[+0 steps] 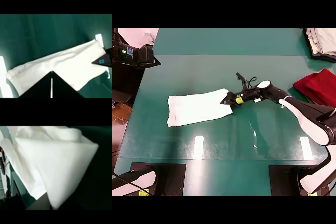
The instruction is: Fold the shirts.
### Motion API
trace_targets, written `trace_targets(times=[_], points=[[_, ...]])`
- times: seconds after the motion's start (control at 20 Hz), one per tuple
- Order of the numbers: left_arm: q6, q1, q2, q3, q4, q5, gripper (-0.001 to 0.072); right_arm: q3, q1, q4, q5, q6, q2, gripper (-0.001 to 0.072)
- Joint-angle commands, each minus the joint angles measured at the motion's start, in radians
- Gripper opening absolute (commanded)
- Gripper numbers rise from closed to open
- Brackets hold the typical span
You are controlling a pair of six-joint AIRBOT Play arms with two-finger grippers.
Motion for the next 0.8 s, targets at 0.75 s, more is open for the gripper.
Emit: trace_targets(times=[0.75], points=[[-0.001,-0.377,-0.001,0.0,-0.003,0.187,0.0028,0.57,-0.863,-0.56,0.205,0.19,0.227,0.0012]])
